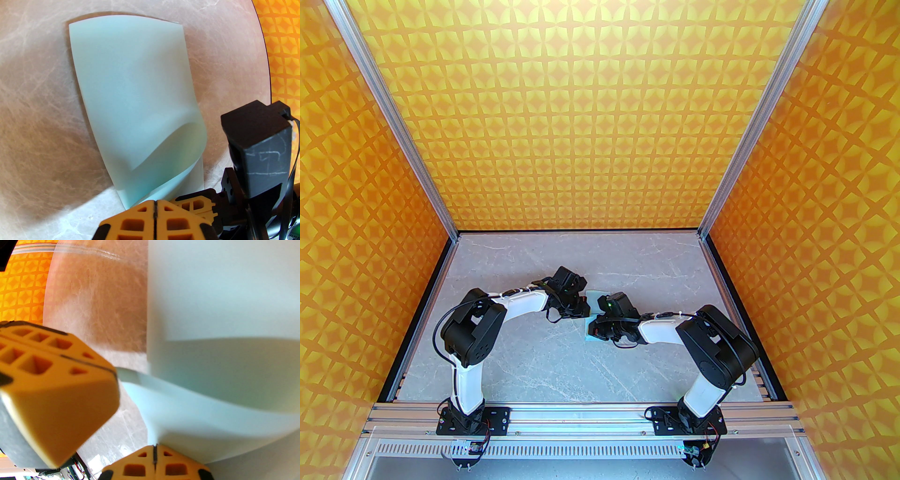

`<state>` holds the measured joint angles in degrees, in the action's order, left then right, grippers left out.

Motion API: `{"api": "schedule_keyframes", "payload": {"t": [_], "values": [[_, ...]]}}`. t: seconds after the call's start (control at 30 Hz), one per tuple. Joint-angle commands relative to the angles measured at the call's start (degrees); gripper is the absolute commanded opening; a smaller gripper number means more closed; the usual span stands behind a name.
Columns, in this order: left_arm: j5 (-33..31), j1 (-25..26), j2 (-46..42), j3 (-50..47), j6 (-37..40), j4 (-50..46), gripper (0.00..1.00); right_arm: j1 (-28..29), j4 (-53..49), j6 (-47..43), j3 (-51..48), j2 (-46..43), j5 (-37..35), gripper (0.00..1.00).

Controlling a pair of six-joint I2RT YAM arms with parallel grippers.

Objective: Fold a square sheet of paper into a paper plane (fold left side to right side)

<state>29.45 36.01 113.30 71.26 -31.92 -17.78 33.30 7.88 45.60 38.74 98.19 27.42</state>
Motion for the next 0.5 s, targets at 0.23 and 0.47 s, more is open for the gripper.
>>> {"api": "schedule_keyframes", "payload": {"t": [0.23,0.47], "values": [[0.31,0.16,5.06,1.99,-1.03,-0.37,0.07,0.18,-1.21,-1.07,-0.33,0.78,-1.07,0.02],[-2.18,0.54,7.28,2.84,-0.76,-3.72,0.04,0.19,-1.53,-1.57,-0.25,-0.49,-0.72,0.02]]}}
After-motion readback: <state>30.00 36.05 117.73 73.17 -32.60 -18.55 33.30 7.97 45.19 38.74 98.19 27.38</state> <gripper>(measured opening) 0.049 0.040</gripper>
